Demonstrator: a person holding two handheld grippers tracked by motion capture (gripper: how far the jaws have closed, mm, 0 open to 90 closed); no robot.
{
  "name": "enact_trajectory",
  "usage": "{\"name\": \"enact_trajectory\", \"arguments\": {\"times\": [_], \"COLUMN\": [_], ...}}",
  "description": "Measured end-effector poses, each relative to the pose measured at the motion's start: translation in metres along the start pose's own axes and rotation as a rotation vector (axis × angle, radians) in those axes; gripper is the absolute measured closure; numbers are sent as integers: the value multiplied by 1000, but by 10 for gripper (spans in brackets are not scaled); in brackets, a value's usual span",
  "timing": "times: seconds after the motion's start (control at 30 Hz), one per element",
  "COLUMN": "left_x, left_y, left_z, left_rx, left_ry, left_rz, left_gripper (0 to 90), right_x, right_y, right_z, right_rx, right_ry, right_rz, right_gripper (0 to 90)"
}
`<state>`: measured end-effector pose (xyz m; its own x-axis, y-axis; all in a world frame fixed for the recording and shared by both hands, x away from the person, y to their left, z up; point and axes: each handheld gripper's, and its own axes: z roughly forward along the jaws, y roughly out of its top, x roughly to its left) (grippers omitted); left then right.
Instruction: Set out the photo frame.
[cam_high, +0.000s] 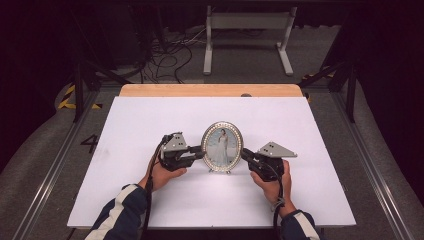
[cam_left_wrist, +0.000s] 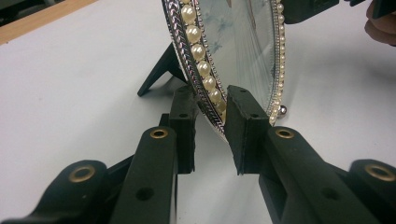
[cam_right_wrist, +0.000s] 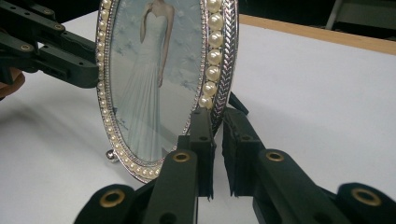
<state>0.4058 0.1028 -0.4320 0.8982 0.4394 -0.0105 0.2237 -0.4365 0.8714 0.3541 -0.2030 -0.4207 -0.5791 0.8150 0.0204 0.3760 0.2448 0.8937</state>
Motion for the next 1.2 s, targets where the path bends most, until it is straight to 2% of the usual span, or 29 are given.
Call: {"name": "enact_trajectory", "arguments": {"times": [0.2,0.33,0.97,1.17,1.2], "left_x": [-1,-2,-3,-4,-4], "left_y": [0,-1,-1,0,0], "left_z": [0,0,2,1,1], "left_rx": [6,7,10,15,14], "left_ry": [9,16,26,35,37], "left_rz": [6,9,18,26,29], "left_gripper": [736,735,743,742,741], "right_x": [0,1,1,2,1], "right_y": [1,1,0,0,0], "right_z": [0,1,1,1,1], "right_rx": [1,-1,7,14,19], "right_ry": [5,-6,-15,-20,-22], "right_rz": [-6,-26,-41,-56,-72], "right_gripper": [827,825,829,827,828]}}
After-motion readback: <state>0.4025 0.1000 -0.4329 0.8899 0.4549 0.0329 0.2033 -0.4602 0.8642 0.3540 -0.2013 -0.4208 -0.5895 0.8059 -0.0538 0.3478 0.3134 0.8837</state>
